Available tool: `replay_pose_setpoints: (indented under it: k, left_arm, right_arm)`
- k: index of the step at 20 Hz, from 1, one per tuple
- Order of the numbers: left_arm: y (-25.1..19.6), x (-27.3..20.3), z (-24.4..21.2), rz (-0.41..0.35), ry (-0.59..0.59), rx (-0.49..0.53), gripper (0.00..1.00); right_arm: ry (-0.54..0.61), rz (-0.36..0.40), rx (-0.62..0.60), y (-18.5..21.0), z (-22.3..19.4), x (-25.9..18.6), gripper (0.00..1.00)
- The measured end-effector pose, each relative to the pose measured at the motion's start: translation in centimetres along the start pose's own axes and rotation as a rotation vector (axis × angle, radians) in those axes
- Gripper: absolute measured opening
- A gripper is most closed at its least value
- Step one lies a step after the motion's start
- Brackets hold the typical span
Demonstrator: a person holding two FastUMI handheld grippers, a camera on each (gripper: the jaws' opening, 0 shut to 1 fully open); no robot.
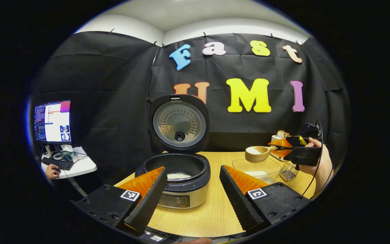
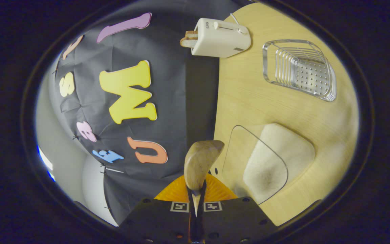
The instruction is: Close the left gripper, press the button to open the rice cooker; take a wooden spoon from the chopstick holder with the right hand, scoop a spoonful of rice and pour it into the rice cooker, then put the wooden spoon back into the chopstick holder.
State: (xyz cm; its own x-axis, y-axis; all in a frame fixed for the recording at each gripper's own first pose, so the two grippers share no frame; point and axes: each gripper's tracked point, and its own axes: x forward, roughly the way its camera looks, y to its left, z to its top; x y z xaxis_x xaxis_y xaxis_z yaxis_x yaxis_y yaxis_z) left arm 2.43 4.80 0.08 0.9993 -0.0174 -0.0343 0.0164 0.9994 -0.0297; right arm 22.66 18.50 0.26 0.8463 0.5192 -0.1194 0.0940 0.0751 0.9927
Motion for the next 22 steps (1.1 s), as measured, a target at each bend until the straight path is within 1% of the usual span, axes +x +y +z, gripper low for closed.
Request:
replay_pose_setpoints:
  k: [4,7,9,13,16,19,22]
  left_arm:
    - [0.7,-0.4,0.4,0.010,-0.012,-0.001,1.00]
    - [0.8,-0.6,0.7,0.003,-0.019,-0.011,0.99]
    - [0.4,-0.1,0.3,-0.017,-0.010,-0.008,0.99]
    - [1.5,0.5,-1.1,0.013,0.033,0.028,1.00]
    - [1.9,0.6,-1.3,0.025,0.043,0.037,0.99]
    - [1.4,0.9,-2.0,-0.007,0.063,0.049,0.99]
    - [1.9,1.1,-3.0,-0.005,0.093,0.051,0.99]
  right_arm:
    - [0.044,0.013,-0.052,2.7,-3.8,0.8,0.01]
    - [0.093,-0.014,-0.113,3.8,-7.8,2.5,0.00]
    - [0.125,-0.027,-0.151,4.4,-10.7,3.9,0.00]
    - [0.156,-0.067,-0.268,5.3,-16.1,7.0,0.00]
    - [0.153,-0.097,-0.390,6.2,-19.0,8.6,0.00]
    - [0.132,-0.136,-0.548,7.0,-21.2,10.4,0.00]
    - [0.111,-0.177,-0.696,7.2,-22.4,11.3,0.01]
